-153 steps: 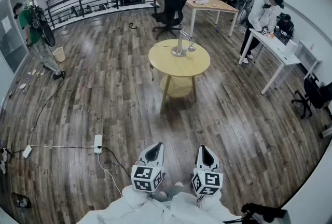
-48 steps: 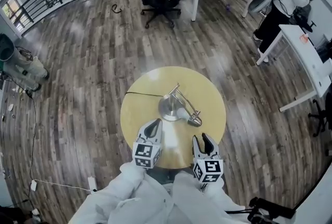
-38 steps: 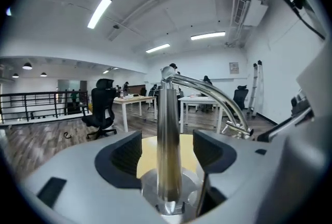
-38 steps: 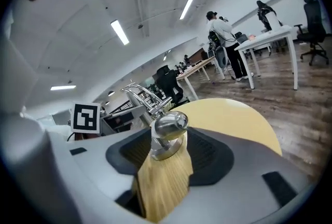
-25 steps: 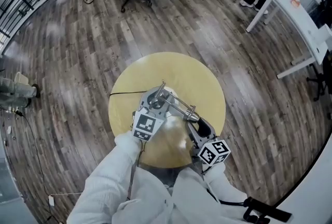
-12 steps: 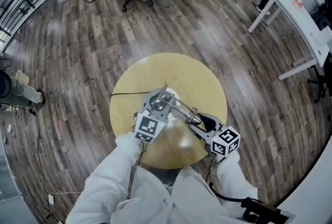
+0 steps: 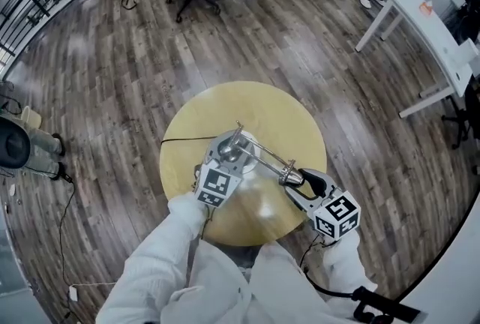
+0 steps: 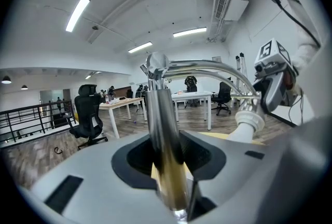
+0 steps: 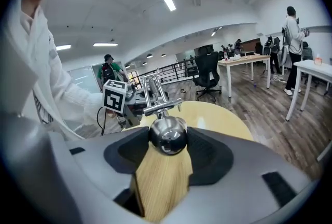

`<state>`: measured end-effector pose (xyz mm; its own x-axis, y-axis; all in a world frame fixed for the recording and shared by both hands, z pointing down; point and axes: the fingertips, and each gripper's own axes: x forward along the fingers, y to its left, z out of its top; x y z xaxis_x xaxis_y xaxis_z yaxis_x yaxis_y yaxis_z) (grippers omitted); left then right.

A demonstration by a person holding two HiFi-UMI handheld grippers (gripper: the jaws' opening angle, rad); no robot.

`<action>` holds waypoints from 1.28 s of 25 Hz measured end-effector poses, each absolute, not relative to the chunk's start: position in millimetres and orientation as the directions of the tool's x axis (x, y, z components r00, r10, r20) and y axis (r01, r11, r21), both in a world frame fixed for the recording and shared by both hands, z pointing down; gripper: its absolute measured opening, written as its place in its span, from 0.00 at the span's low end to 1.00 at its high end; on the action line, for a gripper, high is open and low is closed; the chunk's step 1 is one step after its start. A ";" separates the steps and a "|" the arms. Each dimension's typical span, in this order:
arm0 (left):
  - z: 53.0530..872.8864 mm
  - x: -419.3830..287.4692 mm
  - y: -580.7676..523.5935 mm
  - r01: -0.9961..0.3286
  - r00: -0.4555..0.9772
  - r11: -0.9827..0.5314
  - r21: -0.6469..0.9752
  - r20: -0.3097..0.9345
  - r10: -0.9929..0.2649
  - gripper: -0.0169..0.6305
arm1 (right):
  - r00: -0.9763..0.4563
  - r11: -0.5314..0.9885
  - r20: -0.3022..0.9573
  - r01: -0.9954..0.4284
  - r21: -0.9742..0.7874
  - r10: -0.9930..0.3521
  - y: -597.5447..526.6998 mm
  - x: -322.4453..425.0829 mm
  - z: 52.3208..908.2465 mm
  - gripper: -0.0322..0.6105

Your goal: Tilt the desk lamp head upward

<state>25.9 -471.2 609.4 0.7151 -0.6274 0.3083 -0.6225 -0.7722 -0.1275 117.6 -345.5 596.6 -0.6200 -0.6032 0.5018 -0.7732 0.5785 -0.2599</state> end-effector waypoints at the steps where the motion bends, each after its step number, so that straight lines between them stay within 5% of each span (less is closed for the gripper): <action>1: 609.6 25.9 -471.0 -0.623 0.714 -0.771 -0.129 0.308 -0.628 0.23 | -0.611 0.581 0.510 -0.777 -0.240 -0.606 -343.7 120.0 588.7 0.42; 32: 608.1 23.5 -462.4 -0.622 0.700 -0.771 -0.135 0.346 -0.625 0.23 | -0.535 0.720 0.614 -0.689 0.081 -0.581 -369.1 73.5 378.6 0.41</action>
